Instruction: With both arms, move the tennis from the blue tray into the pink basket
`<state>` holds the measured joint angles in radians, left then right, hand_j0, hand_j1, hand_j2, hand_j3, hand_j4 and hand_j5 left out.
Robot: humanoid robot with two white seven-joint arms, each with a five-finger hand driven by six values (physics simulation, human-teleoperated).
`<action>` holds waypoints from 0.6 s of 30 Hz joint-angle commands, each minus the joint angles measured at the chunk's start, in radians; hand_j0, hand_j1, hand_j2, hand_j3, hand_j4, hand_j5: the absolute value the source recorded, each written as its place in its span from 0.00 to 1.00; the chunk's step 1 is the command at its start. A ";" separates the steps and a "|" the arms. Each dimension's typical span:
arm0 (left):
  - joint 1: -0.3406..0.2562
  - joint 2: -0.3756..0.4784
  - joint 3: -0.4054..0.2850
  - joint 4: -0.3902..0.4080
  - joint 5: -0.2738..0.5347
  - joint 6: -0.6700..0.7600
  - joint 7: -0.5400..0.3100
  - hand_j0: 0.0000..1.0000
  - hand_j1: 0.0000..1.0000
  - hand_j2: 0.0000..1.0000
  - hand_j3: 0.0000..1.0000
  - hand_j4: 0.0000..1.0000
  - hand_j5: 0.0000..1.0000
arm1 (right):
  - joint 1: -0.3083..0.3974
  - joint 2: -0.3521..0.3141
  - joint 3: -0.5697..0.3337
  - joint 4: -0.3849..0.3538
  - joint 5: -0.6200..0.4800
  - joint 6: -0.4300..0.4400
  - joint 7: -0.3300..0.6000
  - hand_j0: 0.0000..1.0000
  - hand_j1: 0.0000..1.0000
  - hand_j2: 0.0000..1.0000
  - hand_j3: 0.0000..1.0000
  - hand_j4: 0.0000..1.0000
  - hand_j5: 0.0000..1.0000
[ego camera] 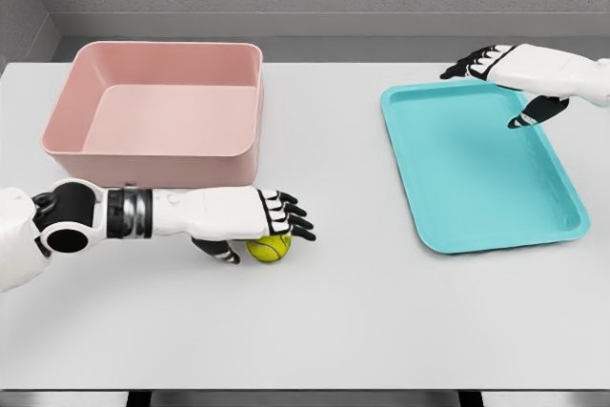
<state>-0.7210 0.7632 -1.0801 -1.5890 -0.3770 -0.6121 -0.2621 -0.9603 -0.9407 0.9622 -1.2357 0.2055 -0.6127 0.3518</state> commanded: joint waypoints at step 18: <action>0.002 -0.004 -0.001 0.023 0.006 0.001 0.003 1.00 1.00 1.00 1.00 1.00 1.00 | 0.000 -0.009 -0.005 -0.001 -0.006 0.002 -0.001 1.00 1.00 1.00 1.00 1.00 1.00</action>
<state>-0.7194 0.7591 -1.0822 -1.5656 -0.3778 -0.6121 -0.2595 -0.9588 -0.9478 0.9587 -1.2356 0.2056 -0.6127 0.3518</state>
